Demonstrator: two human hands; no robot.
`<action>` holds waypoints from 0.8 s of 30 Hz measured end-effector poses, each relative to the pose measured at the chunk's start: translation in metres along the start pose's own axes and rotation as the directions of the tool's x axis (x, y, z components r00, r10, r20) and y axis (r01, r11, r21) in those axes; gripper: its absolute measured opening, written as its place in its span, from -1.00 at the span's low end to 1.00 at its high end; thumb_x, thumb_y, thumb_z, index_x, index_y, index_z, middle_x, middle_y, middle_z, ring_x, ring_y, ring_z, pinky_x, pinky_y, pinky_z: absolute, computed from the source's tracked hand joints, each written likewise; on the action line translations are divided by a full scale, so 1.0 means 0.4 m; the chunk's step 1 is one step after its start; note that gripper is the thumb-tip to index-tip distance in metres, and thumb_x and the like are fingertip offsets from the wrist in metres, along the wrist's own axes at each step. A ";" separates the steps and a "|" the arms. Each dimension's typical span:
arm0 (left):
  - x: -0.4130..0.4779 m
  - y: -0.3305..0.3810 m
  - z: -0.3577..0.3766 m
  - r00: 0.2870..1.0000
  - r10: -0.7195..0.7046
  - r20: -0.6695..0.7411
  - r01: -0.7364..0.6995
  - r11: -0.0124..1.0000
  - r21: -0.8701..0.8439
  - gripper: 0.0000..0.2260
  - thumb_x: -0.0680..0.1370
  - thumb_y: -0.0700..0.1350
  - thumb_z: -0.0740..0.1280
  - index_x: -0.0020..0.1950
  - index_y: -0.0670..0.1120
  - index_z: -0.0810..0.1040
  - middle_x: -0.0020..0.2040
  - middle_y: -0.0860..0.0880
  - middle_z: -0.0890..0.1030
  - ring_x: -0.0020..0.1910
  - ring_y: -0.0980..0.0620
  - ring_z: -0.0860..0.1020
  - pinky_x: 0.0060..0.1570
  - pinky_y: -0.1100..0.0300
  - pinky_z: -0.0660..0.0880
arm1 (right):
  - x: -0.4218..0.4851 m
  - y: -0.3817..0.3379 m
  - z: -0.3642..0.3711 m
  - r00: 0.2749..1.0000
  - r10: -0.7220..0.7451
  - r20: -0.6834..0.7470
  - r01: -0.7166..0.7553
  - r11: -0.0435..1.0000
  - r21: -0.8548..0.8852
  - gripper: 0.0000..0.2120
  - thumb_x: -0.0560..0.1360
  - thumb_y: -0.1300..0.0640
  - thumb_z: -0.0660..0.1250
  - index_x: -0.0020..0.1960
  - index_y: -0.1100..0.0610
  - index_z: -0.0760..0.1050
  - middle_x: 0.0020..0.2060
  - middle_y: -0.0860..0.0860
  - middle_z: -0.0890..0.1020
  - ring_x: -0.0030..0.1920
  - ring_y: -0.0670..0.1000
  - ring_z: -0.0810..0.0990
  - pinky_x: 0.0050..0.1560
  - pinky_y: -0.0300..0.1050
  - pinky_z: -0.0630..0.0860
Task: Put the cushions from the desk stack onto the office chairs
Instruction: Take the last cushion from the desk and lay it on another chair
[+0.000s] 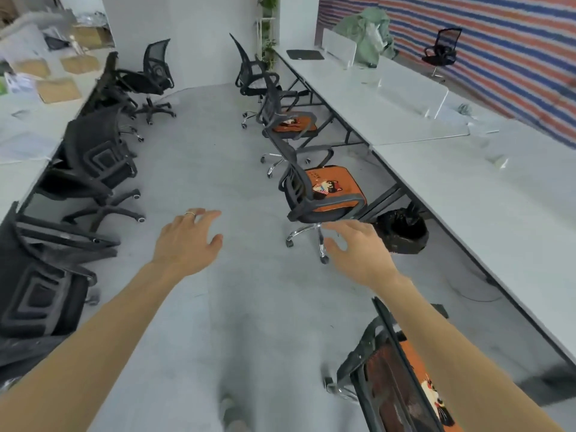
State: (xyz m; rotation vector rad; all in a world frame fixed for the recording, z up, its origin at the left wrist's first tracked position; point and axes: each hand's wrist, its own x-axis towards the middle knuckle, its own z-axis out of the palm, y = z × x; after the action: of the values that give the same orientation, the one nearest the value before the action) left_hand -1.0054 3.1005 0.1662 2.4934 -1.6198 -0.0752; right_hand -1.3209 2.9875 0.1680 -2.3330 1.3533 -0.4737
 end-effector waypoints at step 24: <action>1.419 -0.340 0.035 0.996 0.079 0.030 -0.077 0.995 -0.068 -0.55 0.63 0.11 0.18 0.52 0.10 0.31 0.51 -0.03 0.33 0.41 -0.12 0.37 0.36 -0.05 0.31 | 1.364 -0.130 0.293 0.992 0.033 -0.119 -0.031 0.999 0.019 -0.63 0.60 -0.09 0.23 0.37 -0.08 0.52 0.31 -0.06 0.57 0.37 0.19 0.43 0.32 0.24 0.44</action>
State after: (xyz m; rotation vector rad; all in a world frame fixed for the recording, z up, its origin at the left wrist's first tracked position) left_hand -0.6518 2.6358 0.1573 2.3889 -1.6963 -0.1581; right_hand -0.9682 2.5528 0.1416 -2.2971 1.4327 -0.6213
